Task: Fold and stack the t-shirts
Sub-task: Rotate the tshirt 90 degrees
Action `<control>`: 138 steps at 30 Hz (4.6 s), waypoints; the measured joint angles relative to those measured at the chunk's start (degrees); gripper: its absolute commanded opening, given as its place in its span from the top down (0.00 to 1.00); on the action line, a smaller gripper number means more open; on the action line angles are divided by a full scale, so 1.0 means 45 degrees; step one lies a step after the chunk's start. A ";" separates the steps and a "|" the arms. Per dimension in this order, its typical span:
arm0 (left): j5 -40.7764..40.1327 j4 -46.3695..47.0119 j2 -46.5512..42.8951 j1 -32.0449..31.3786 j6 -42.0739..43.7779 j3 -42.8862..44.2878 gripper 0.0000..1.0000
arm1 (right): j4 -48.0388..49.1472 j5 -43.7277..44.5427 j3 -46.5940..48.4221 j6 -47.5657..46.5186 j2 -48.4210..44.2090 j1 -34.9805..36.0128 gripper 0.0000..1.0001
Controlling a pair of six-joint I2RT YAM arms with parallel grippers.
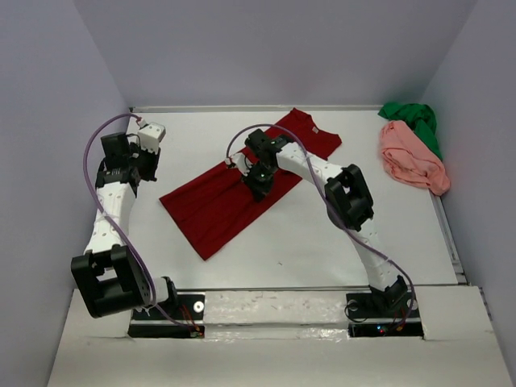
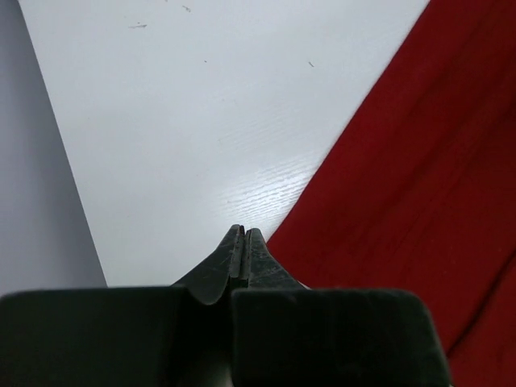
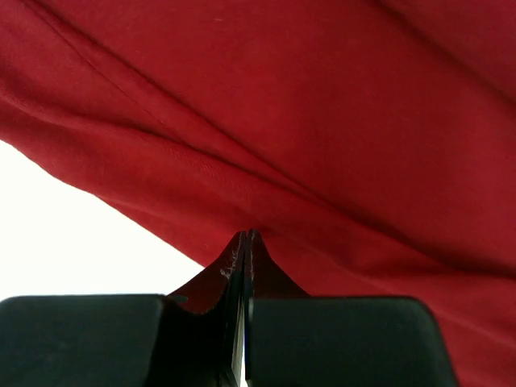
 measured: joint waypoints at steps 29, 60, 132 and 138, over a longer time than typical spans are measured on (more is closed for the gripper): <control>-0.0039 0.0102 -0.0355 0.0248 -0.0165 -0.0243 1.00 | 0.2293 0.0010 -0.6781 0.0185 -0.3254 0.1214 1.00; 0.1452 -0.0364 -0.0359 0.0165 -0.0092 -0.0243 1.00 | 0.0350 0.3638 -1.0860 -0.0015 -0.6620 -0.0029 1.00; 0.0971 -0.1044 0.0831 -0.0617 0.0495 -0.0243 1.00 | 0.3939 0.3138 0.5780 -0.1107 0.4129 -0.4439 1.00; 0.0719 -0.1083 0.0967 -0.0617 0.0500 -0.0243 1.00 | 0.5717 0.3614 0.5591 -0.2108 0.4197 -0.3934 1.00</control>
